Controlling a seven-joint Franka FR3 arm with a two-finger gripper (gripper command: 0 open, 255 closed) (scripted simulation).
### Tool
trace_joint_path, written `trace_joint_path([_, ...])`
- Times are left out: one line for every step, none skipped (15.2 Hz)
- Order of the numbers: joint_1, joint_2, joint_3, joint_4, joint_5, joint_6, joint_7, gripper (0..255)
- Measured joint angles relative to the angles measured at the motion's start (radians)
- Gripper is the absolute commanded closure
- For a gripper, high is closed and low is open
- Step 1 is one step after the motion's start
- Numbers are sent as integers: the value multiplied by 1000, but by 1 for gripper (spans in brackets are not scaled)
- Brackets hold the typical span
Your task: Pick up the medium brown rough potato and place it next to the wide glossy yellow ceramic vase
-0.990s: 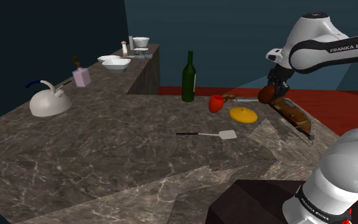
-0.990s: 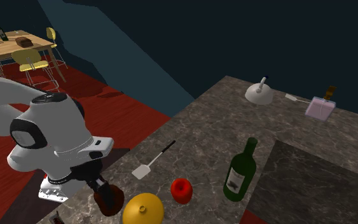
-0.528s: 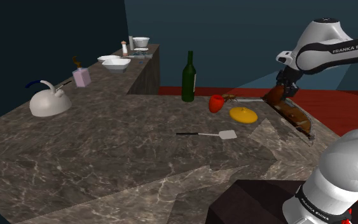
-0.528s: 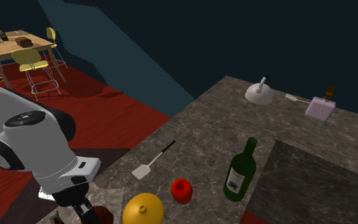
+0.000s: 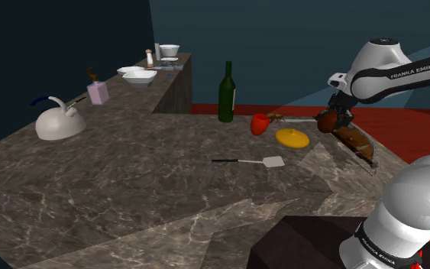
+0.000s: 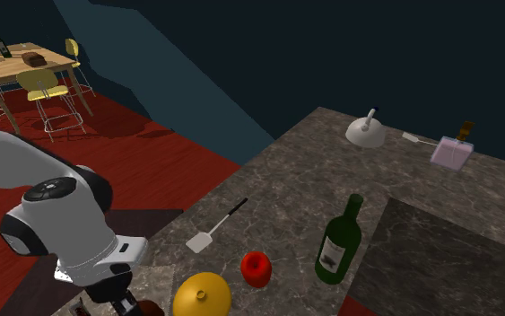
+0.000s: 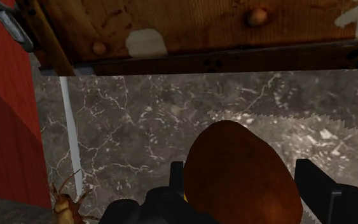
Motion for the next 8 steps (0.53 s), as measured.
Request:
trace_joint_path([-1, 9, -6, -7, -5, 16, 2, 255])
trace_joint_path([-4, 16, -11, -17, -12, 33, 4, 255])
trace_joint_path([-6, 24, -15, -27, -18, 50, 9, 255])
trace_joint_path([-7, 36, -21, -33, -23, 68, 10, 255])
trace_joint_path([-9, 45, -26, -42, -29, 85, 14, 255])
trace_joint_path([-9, 57, -30, -48, -34, 103, 18, 255])
trace_joint_path([-12, 67, -38, -54, -40, 120, 17, 255])
trace_joint_path([-12, 81, -43, -61, -45, 140, 23, 255])
